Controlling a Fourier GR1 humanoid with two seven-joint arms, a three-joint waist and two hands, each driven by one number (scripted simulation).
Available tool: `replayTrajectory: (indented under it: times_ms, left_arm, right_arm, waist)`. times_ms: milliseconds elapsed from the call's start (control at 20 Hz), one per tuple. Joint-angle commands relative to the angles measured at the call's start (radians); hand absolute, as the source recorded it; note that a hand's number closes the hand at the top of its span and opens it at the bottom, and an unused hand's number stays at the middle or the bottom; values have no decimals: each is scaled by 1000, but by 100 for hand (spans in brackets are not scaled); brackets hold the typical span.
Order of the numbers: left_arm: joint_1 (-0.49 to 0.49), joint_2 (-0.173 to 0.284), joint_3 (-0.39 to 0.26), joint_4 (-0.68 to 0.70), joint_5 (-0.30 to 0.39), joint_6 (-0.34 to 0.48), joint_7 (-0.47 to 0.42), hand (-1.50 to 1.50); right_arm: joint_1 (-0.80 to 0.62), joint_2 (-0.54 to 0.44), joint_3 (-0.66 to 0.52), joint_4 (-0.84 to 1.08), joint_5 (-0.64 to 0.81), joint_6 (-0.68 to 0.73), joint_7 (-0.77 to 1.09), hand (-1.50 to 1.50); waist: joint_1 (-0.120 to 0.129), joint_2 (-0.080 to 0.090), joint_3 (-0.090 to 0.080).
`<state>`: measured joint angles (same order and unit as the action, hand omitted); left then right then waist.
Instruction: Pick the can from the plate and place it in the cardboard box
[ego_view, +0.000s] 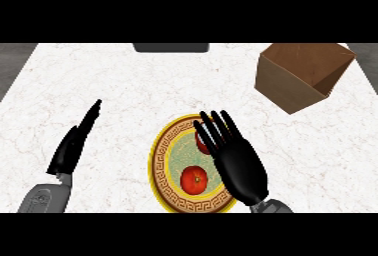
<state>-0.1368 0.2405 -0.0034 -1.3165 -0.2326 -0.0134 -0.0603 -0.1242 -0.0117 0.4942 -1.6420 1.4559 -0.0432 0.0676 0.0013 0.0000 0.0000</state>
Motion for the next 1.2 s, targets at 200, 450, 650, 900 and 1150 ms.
replayTrajectory:
  times_ms: [200,450,650,900,1150]
  left_arm:
    - [26,7,27,-89,3,-48,45,0]
    - [-46,-40,40,70,-48,-8,-21,0]
    - [18,14,61,-66,-10,-86,18,0]
    - [23,-40,41,-58,-57,-46,26,0]
    - [-22,-47,48,-68,-62,-48,81,0]
  right_arm:
    - [-83,11,-37,192,-25,-97,-18,-150]
    - [-67,12,-35,139,-52,-24,-35,-150]
    - [-99,12,31,217,-82,-88,39,-150]
    - [-122,12,4,288,-79,-115,22,-150]
    - [-148,12,28,389,-112,-185,24,150]
  waist:
    - [5,0,0]
    - [-2,0,0]
    - [3,0,0]
    - [1,0,0]
    - [1,0,0]
